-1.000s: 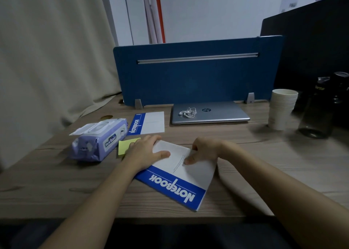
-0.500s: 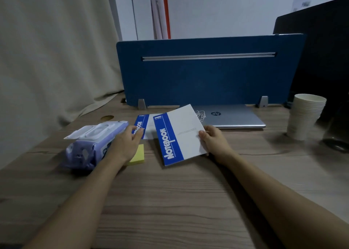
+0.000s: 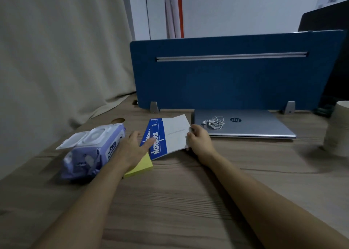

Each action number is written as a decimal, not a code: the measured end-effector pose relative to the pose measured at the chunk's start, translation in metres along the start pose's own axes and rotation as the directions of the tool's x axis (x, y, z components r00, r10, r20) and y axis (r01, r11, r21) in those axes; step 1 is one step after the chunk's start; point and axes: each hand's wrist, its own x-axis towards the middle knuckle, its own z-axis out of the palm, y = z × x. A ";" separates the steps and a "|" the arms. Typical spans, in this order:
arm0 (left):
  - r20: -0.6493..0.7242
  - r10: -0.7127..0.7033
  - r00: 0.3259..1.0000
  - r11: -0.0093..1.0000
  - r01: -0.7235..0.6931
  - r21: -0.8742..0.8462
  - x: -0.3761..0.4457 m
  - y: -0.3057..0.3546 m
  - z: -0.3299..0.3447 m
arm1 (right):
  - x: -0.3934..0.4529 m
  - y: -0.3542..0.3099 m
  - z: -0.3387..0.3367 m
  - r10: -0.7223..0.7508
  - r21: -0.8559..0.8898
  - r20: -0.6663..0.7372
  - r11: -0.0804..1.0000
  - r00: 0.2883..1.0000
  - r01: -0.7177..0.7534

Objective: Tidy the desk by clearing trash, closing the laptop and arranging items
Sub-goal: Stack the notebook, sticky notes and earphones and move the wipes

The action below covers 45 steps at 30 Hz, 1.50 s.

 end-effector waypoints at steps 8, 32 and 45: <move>0.181 0.090 0.979 0.994 -0.099 0.042 0.008 0.004 -0.005 | 0.013 0.000 0.018 -0.058 -0.171 -0.153 0.985 0.987 0.032; 0.081 0.108 0.991 0.987 -0.116 0.109 0.033 0.018 0.015 | 0.015 0.003 -0.002 -0.401 -0.867 0.312 0.250 0.861 0.431; -0.018 0.099 0.995 0.992 -0.097 0.081 0.065 0.027 0.035 | 0.040 0.014 -0.007 -0.408 -0.862 0.280 0.292 0.869 0.414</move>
